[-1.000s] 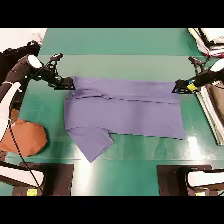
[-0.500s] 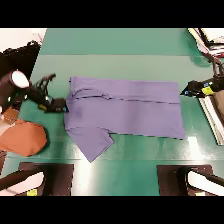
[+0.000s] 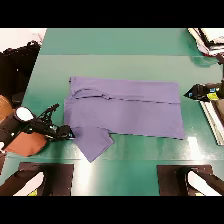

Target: Fold the shirts.

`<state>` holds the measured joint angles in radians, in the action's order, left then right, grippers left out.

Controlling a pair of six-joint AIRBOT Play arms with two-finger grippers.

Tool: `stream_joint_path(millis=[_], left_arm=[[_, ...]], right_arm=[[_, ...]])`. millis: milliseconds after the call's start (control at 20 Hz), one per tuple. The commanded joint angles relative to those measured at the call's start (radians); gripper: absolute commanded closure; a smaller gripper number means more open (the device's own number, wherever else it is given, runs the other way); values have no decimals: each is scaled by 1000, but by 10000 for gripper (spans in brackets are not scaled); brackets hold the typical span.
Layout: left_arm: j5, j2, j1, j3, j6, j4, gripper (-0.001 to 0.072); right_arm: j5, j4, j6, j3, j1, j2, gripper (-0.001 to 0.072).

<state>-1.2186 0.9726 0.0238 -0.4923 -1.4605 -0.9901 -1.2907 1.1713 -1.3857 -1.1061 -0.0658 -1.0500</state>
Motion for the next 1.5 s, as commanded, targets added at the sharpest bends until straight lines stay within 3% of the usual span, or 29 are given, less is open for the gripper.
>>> stream_joint_path(millis=[0, 150, 300, 350, 400, 650, 700, 750, 800, 950, 1200, 1300, 1350, 1450], left_arm=[[127, -12, -37, 72, 21, 103, 225], [227, -12, -124, 77, 14, 115, 226], [226, -12, -128, 77, -28, 134, 235], [211, -12, -128, 74, -23, 136, 525], [198, -12, -128, 68, -10, 138, 660], [127, -12, -128, 2, 28, 138, 683], [127, -12, -128, -9, 28, 138, 683], [129, -12, -128, -18, 29, 138, 683], [134, -12, -128, -23, 29, 138, 683], [137, -12, -128, -23, 29, 138, 683], [137, -12, -128, -23, 29, 137, 683], [138, -12, -128, -23, 29, 133, 683], [137, -12, -128, -23, 29, 131, 683], [127, -12, -128, -23, 32, 128, 684]], right_arm=[[6, -1, -1, 6, 0, 32, 388], [1, 0, -1, 6, 0, 51, 387], [-53, 58, -1, 7, -1, 73, 388], [-82, 100, -1, 15, -3, 80, 387], [-98, 114, -1, 41, -20, 93, 388], [-137, 105, 0, 296, -270, 169, 369], [-148, 105, 0, 351, -331, 178, 230], [-158, 103, 0, 406, -389, 179, 182], [-153, 103, 0, 455, -430, 171, 185], [-105, 47, 10, 562, -473, 98, 287], [27, -81, 25, 566, -412, -48, 292], [35, -79, 26, 536, -361, -84, 454], [34, -78, 26, 517, -336, -100, 465], [31, -76, 26, 487, -297, -115, 646]])
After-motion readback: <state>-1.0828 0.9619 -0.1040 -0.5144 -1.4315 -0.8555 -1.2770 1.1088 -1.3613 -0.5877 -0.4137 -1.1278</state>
